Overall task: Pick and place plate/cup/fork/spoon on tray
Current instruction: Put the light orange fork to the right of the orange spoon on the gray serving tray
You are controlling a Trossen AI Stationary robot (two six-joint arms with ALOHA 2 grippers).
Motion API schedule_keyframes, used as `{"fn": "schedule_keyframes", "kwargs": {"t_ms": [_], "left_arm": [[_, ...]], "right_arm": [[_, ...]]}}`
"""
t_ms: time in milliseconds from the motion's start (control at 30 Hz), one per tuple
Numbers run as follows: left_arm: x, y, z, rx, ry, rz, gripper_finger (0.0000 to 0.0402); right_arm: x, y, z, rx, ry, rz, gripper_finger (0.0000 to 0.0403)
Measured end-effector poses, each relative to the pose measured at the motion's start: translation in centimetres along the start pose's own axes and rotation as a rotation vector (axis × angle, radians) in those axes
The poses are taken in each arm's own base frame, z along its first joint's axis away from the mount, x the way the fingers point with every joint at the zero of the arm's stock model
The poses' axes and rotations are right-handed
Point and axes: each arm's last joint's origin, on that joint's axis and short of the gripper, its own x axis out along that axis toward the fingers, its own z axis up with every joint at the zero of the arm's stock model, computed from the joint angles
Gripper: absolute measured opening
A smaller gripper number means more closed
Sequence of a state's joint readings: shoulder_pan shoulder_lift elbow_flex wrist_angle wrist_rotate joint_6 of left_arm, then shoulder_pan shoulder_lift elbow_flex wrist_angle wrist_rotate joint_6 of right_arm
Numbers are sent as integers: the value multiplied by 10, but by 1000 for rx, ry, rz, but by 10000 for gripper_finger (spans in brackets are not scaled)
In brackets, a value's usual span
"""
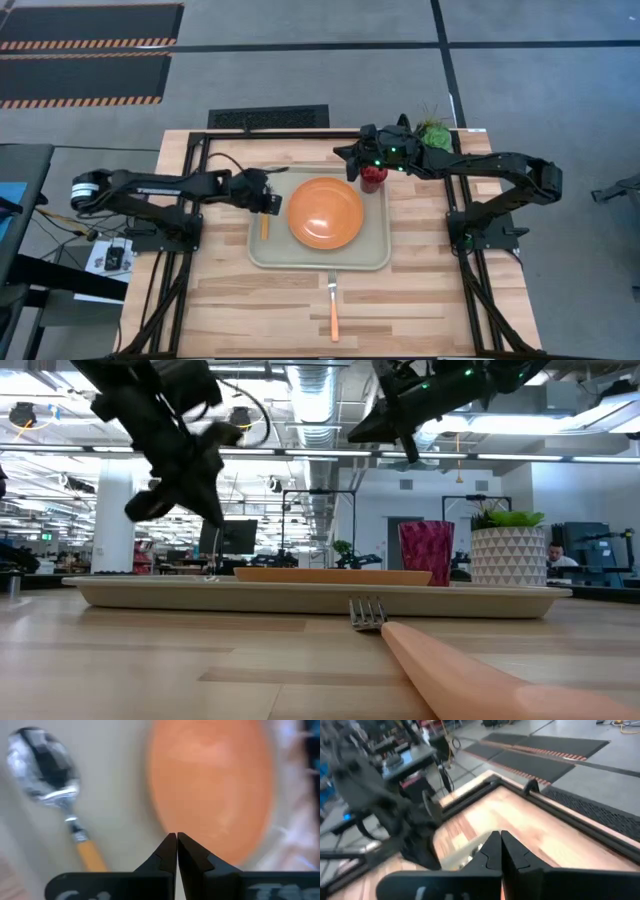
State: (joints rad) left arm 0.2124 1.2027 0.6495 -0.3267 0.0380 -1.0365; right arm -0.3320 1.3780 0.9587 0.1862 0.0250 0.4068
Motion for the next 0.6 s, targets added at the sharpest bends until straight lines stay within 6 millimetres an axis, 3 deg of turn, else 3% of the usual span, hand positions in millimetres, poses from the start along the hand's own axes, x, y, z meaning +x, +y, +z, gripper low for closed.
{"fn": "schedule_keyframes", "kwargs": {"t_ms": [133,300,600], "left_arm": [[-13,-8,-11,52,15,-61,0],[-16,-26,-34,87,28,-87,0],[-6,-74,-73,100,-17,-73,0]], "right_arm": [[-10,5,-4,-50,80,-10,7],[-34,15,-19,-151,285,20,3],[-80,19,-45,-150,406,322,2]]}}
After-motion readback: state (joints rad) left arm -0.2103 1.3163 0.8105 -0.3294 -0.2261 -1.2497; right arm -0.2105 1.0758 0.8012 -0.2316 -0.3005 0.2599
